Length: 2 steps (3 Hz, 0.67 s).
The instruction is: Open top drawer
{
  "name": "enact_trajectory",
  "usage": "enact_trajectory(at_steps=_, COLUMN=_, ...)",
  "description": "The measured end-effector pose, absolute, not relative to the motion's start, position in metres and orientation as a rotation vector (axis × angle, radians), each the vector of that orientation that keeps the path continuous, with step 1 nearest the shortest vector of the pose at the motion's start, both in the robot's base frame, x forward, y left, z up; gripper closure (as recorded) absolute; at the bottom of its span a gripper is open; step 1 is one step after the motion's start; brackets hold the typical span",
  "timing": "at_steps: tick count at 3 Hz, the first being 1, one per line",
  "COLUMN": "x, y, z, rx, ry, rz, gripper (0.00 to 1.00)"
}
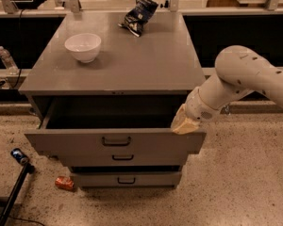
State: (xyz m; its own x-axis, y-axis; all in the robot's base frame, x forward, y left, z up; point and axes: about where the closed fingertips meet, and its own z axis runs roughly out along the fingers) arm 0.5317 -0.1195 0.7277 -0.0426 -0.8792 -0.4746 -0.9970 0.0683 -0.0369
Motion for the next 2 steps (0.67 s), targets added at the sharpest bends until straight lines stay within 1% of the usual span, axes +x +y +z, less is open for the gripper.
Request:
enact_trajectory(at_steps=1, x=0.547, y=-0.118, z=0.728, rx=-1.844, ry=1.969, rz=0.393, gripper=0.99)
enact_trajectory(at_steps=2, x=0.563, y=-0.115, z=0.732, rx=-1.807, ry=1.954, rz=0.344, gripper=1.0)
